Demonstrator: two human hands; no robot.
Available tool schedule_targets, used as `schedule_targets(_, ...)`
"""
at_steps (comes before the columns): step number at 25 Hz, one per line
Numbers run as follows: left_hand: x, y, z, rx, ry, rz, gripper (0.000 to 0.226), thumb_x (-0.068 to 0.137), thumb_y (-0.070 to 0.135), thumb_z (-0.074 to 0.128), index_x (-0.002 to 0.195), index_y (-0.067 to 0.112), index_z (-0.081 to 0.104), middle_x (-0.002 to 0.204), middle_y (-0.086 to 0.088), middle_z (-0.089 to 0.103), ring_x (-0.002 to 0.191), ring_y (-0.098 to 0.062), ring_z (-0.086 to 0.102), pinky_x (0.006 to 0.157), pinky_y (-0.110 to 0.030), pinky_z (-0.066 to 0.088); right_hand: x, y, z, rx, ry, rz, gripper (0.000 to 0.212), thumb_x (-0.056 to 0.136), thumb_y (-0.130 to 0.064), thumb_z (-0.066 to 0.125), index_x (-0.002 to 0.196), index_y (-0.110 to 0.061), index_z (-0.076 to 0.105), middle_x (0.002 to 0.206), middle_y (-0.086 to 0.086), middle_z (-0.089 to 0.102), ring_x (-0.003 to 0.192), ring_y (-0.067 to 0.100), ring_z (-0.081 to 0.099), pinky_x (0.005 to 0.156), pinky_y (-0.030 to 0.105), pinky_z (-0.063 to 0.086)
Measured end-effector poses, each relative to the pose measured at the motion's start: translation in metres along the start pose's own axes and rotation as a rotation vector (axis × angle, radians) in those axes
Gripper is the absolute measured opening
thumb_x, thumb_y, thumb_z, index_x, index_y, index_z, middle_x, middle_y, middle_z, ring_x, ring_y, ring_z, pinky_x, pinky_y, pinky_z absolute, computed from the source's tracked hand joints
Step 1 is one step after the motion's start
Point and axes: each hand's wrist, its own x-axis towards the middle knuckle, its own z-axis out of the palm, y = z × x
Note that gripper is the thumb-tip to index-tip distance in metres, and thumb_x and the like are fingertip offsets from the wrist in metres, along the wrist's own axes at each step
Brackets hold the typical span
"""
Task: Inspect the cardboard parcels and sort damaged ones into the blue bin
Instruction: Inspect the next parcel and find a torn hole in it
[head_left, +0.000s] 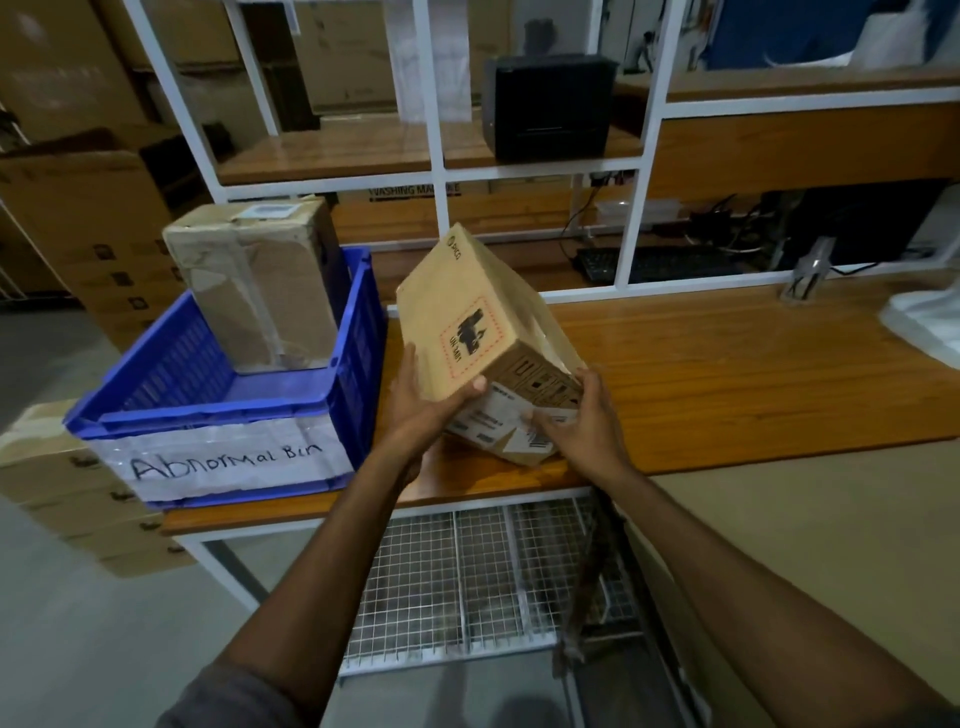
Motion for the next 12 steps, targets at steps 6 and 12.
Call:
schedule_targets(6, 0.008, 0.016, 0.007, 0.005, 0.074, 0.070, 0.068, 0.079, 0.074, 0.075, 0.134, 0.036, 0.066, 0.164, 0.000, 0.028, 0.141, -0.020, 0.046, 0.099, -0.034, 0.057, 0.016, -0.054, -0.026, 0.192, -0.148, 0.072, 0.103, 0.080, -0.097, 0.015, 0.112, -0.016, 0.070, 0.095, 0.003, 0.073, 0.087, 0.022, 0.070, 0.080, 0.044, 0.056)
schedule_targets(12, 0.018, 0.036, 0.020, -0.083, -0.011, 0.036, 0.071, 0.090, 0.021, 0.082, 0.145, 0.033, 0.038, 0.131, 0.012, 0.058, 0.106, -0.009, 0.068, 0.068, -0.021, 0.060, 0.032, -0.061, -0.032, 0.375, -0.276, 0.235, 0.066, 0.088, -0.072, 0.057, 0.138, -0.028, 0.059, 0.114, -0.001, 0.075, 0.104, 0.020, 0.072, 0.079, 0.040, 0.055)
